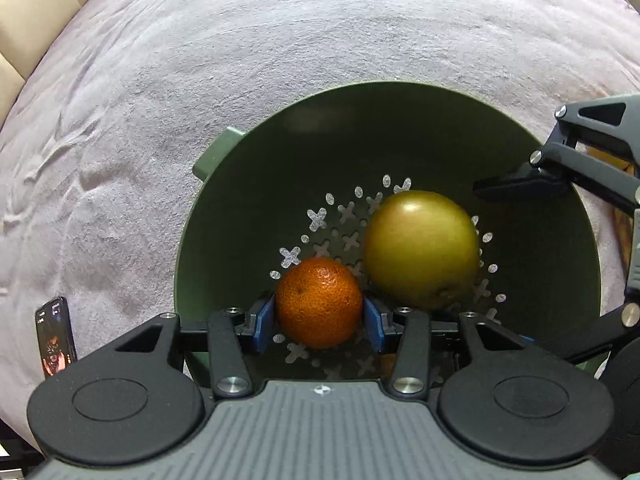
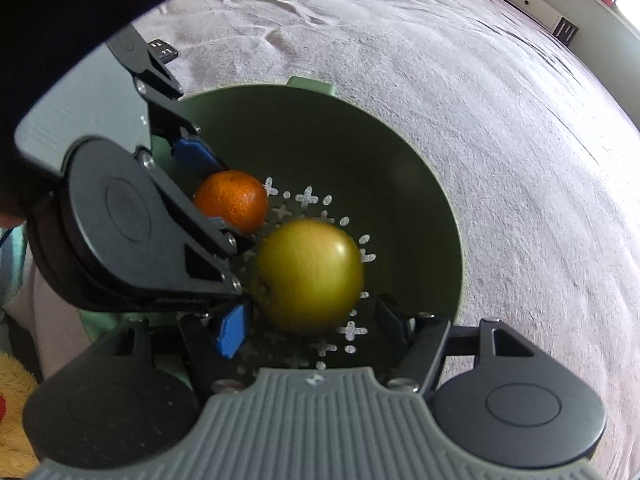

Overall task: Organize fruits
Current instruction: 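Carry both fruits over the green colander and release them inside, then lift both open tools away from the colander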

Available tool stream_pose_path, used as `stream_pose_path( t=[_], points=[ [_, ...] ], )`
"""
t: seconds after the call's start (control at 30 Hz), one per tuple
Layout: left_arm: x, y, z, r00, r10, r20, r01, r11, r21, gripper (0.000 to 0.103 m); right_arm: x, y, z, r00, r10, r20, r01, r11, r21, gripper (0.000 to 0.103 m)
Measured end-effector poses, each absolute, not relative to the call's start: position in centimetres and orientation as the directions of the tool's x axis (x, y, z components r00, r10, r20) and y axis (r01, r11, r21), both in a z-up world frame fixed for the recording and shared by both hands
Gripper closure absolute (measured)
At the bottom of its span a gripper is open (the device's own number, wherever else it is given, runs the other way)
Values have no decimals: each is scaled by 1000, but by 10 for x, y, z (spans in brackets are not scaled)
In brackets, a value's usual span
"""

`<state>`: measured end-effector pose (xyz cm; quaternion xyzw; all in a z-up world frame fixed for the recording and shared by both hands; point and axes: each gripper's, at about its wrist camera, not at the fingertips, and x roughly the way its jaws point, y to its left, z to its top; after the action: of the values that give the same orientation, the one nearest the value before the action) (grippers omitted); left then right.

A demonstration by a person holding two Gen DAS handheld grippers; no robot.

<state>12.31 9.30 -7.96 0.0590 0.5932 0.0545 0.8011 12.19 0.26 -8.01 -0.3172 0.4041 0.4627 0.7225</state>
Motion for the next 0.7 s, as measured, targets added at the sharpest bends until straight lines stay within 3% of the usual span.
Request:
stream_pose_path(
  t=[0.33,0.47,0.57,0.7],
  points=[
    [121,92,-74,277,131,-952,4,991,137,44,122,-17,-59,278,441,-853,-894,443,-63,32],
    [113,91,-68,263,113,-958,53,990,131,32,120,-29,-46,299,476,-827,-888,455,-59,28],
    [107,86,-64,256,95,-962,96,988,123,32,123,-44,-34,364,476,-800,-851,520,-78,21],
    [103,71,-65,269,83,-959,169,977,132,32,136,-70,-22,430,460,-777,-771,635,-51,21]
  ],
)
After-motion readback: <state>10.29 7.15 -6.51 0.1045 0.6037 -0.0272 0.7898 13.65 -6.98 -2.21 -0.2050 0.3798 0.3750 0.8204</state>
